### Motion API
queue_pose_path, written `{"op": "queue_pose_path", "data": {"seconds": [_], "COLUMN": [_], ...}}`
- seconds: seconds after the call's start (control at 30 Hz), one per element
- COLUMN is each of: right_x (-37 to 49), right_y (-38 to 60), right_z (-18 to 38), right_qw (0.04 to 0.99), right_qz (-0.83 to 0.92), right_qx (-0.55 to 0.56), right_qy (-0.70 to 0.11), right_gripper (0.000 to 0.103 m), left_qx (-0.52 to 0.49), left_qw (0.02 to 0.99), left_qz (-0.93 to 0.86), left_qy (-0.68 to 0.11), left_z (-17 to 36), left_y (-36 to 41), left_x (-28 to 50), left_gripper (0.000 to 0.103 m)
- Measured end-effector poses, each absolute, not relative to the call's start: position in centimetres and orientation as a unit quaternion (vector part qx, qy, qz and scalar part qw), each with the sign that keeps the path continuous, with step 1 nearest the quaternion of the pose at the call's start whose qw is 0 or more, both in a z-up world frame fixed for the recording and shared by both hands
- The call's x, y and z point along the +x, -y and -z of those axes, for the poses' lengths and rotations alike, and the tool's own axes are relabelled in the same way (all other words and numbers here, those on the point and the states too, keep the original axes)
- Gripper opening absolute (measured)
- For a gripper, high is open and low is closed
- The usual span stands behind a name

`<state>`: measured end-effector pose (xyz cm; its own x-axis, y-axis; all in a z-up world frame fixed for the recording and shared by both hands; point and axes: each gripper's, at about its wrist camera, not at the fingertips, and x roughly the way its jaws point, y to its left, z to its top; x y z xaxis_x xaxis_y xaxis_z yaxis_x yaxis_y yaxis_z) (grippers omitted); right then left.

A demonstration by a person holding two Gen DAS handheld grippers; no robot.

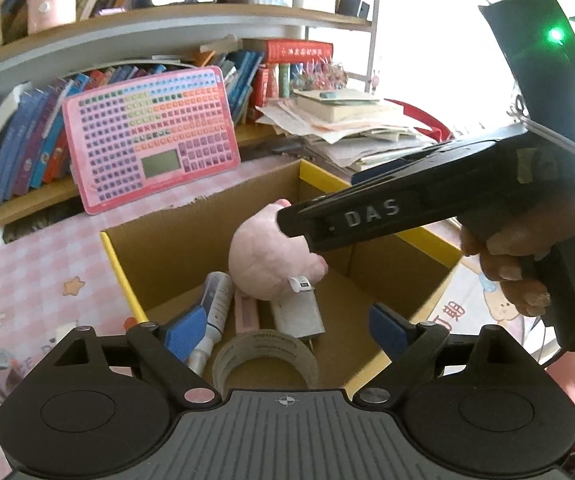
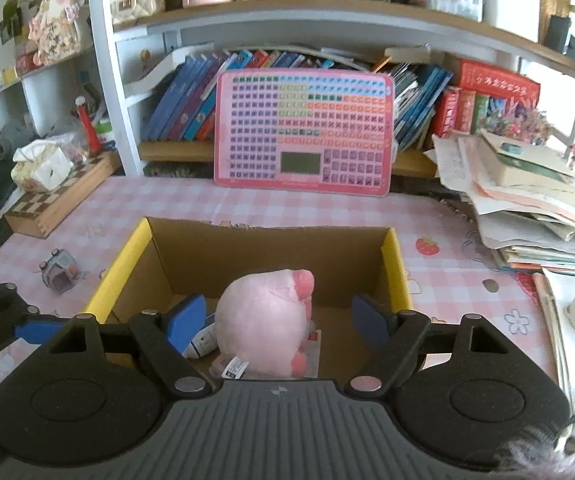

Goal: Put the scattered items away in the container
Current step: 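Open the left tool dropping the tape roll while the right tool releases the pig, then withdraw both tools from the yellow box toward the toy car and white plug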

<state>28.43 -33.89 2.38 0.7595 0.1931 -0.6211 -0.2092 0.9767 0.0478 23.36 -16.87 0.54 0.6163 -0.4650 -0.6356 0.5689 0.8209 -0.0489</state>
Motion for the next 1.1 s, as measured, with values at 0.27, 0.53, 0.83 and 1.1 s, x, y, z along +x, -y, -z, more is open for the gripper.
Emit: {"op": "queue_pose_path", "data": {"seconds": [0.27, 0.53, 0.83, 1.1], "right_x": [24.6, 20.2, 14.6, 11.5], "right_y": [35.2, 36.2, 36.9, 37.1], "right_z": [-3.7, -4.0, -3.7, -2.9], "right_qw": [0.946, 0.949, 0.953, 0.952], "right_qz": [-0.099, -0.088, -0.071, -0.062], "right_qx": [-0.004, 0.009, 0.025, 0.009], "right_qy": [-0.310, -0.301, -0.294, -0.299], "right_gripper": [0.080, 0.080, 0.081, 0.081], "left_qx": [0.079, 0.080, 0.063, 0.044], "left_qw": [0.904, 0.910, 0.922, 0.926], "left_qz": [0.274, 0.260, 0.224, 0.195], "left_qy": [-0.318, -0.313, -0.310, -0.319], "left_z": [-1.5, -2.0, -2.6, -2.3], "left_y": [16.8, 16.9, 15.8, 14.8], "left_x": [20.4, 17.0, 13.3, 11.1], "left_gripper": [0.091, 0.091, 0.091, 0.091]}}
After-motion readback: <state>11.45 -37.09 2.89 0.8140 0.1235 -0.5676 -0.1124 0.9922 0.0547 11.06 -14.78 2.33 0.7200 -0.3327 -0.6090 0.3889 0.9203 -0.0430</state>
